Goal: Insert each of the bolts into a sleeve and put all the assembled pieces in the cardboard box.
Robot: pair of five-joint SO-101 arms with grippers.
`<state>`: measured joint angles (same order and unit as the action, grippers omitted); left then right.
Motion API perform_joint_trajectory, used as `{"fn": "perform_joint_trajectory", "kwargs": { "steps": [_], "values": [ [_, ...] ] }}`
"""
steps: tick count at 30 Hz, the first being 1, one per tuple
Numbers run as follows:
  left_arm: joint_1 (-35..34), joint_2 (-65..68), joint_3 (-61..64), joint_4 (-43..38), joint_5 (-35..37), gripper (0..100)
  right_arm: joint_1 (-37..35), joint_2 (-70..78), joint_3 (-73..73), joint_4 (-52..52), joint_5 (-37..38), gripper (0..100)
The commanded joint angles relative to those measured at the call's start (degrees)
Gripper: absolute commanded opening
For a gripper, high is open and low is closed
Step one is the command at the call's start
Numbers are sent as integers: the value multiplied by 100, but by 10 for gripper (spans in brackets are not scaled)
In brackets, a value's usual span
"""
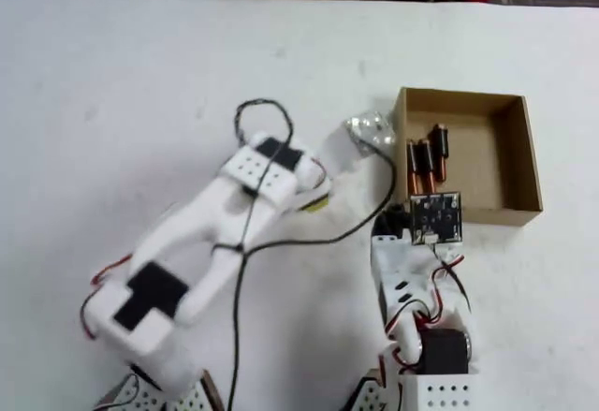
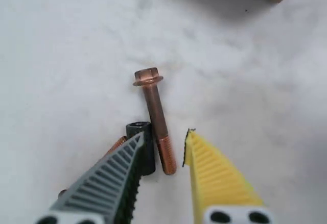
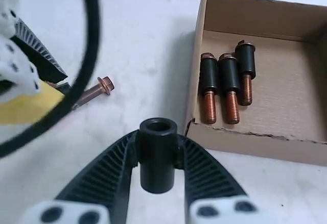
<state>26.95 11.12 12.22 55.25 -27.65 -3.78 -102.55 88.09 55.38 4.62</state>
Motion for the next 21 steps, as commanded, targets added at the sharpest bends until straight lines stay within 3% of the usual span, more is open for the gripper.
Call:
{"fn": "perform_joint_trajectory", "kwargs": {
  "steps": [1,8,13,21],
  "values": [
    [48,813,-1530,826,396,151,22,-57,-62,-110,-18,17],
    [22,2097,-3393,1952,404,152,22,-57,-62,-101,-18,17],
    [22,2774,-4281,2145,404,201,22,-57,-62,-101,-18,17],
    [-119,3363,-4941,2145,369,198,22,-57,-62,-101,-18,17]
  ]
}}
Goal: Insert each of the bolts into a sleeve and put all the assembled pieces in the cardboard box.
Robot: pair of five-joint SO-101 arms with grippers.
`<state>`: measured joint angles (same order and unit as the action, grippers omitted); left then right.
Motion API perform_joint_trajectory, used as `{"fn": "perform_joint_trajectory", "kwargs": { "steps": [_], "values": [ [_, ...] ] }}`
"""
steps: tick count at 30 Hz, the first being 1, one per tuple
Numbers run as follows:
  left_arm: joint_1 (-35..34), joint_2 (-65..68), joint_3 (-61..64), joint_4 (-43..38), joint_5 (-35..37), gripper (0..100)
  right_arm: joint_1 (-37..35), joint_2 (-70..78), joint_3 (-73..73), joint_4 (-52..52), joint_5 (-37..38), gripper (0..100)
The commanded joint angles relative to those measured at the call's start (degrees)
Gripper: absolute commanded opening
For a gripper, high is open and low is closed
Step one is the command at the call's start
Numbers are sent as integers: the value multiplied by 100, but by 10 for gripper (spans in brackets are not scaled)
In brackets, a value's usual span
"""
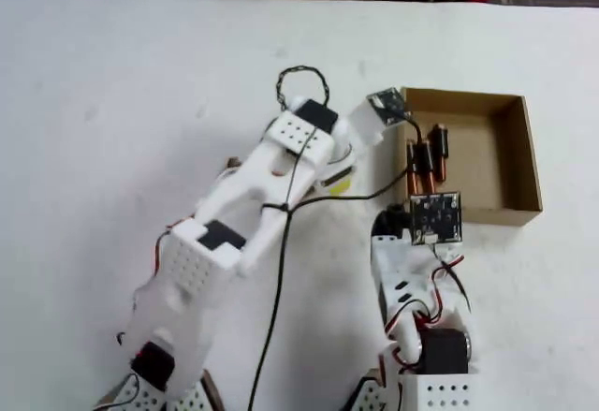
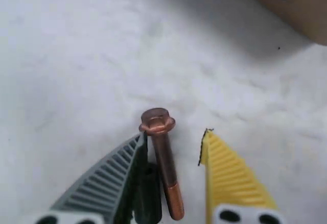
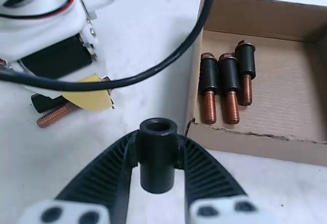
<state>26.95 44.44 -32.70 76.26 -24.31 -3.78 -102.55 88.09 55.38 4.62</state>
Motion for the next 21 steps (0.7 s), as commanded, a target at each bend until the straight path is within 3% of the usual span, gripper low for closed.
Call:
{"fn": "perform_joint_trajectory", "kwargs": {
  "steps": [1,21],
  "values": [
    [-163,75,-510,44,35,198,22,-57,-62,-101,-18,17],
    [-356,215,-510,9,70,195,22,-57,-62,-101,-9,17]
  ]
}}
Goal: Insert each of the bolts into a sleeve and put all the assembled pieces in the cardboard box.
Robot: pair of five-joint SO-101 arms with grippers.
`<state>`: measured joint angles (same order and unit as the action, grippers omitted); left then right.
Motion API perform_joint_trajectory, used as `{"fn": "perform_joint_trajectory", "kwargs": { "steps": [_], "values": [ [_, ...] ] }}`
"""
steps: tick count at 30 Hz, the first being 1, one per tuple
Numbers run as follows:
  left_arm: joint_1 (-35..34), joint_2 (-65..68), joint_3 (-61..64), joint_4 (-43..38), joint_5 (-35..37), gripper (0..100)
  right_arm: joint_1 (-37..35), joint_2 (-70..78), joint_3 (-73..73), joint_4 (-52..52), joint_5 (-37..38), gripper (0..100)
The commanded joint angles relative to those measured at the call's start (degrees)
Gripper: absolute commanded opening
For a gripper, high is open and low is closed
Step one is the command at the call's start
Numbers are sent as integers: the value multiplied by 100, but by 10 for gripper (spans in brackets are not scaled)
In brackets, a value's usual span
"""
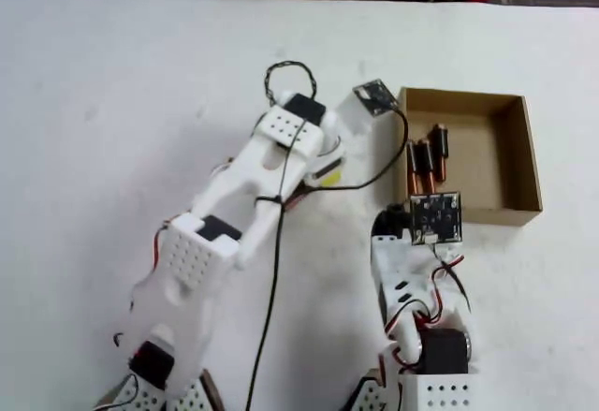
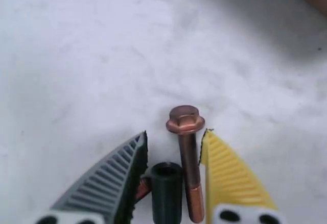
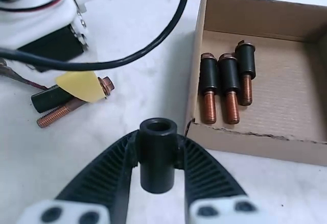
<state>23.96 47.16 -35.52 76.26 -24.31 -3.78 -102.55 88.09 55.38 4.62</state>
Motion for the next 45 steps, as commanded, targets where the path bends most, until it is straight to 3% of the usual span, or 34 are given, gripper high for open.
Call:
{"fn": "perform_joint_trajectory", "kwargs": {
  "steps": [1,12,17,26,31,45],
  "values": [
    [-57,-4,-255,9,70,195,22,-57,-62,-101,-9,17],
    [-48,760,-1152,255,70,194,22,-57,-62,-92,-9,17],
    [-57,1138,-1591,404,53,94,22,-57,-62,-92,-9,17],
    [-66,1631,-2637,1371,53,85,22,-57,-62,-92,-9,17],
    [-22,1727,-3279,1653,35,18,22,-57,-53,-92,-9,17],
    [-4,1824,-4800,2558,62,20,-57,-57,-53,-119,-18,17]
  ]
}}
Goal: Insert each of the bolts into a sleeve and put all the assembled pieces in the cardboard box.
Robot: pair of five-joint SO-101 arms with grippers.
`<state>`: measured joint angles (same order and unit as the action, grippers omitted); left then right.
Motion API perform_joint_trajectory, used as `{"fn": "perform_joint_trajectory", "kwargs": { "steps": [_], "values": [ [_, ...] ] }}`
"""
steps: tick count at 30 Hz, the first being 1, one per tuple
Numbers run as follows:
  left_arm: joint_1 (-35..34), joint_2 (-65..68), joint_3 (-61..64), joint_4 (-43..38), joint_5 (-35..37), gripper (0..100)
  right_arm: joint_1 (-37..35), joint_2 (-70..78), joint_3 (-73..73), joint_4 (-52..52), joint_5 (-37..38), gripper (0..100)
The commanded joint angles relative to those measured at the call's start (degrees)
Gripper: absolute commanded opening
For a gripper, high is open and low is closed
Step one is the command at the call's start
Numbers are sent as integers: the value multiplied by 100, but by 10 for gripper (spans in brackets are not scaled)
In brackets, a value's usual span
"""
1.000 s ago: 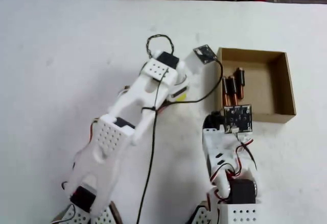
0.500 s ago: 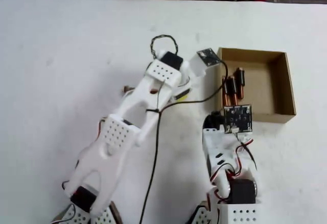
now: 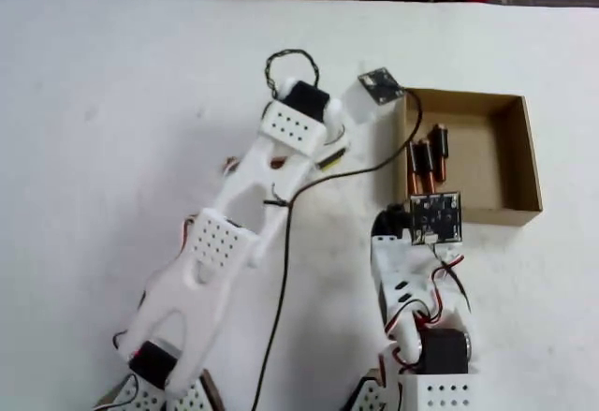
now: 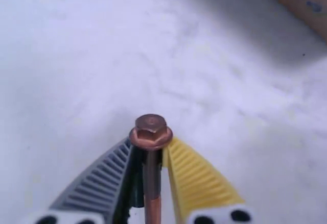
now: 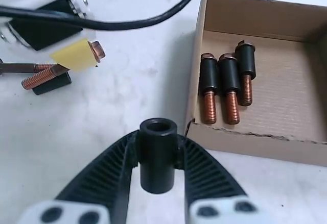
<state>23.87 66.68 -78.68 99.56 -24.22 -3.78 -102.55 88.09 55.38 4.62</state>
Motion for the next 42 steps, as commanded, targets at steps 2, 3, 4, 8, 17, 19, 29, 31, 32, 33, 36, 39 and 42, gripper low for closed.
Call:
{"fn": "perform_joint_trajectory", "kwargs": {
  "steps": [2,3,4,8,17,19,29,31,32,33,36,39,42],
  "values": [
    [48,-163,-527,255,53,20,-180,-57,-53,-101,-18,17],
    [75,-180,-527,273,53,20,-215,-57,-44,-101,-18,17],
    [136,-180,-536,273,53,20,-215,-57,-26,-101,-18,17],
    [391,-189,-563,281,53,20,-233,-57,35,-136,-18,17],
    [374,-681,-475,290,62,20,-233,-57,35,-136,-18,17],
    [338,-848,-273,290,70,20,-224,-57,35,-136,-18,17],
    [338,-2404,1389,281,70,20,-233,-57,167,-391,-18,17],
    [338,-2756,1758,281,70,20,-233,-57,237,-532,-18,17],
    [338,-2932,1916,281,70,20,-233,-57,264,-576,-18,17],
    [338,-3116,2084,281,70,20,-242,-57,281,-593,-18,17],
    [338,-3679,2523,273,70,20,-259,-57,308,-620,-26,17],
    [312,-4233,3033,264,70,20,-470,-57,316,-611,-26,17],
    [242,-4831,3622,255,70,20,-567,-57,316,-611,-26,17]
  ]
}}
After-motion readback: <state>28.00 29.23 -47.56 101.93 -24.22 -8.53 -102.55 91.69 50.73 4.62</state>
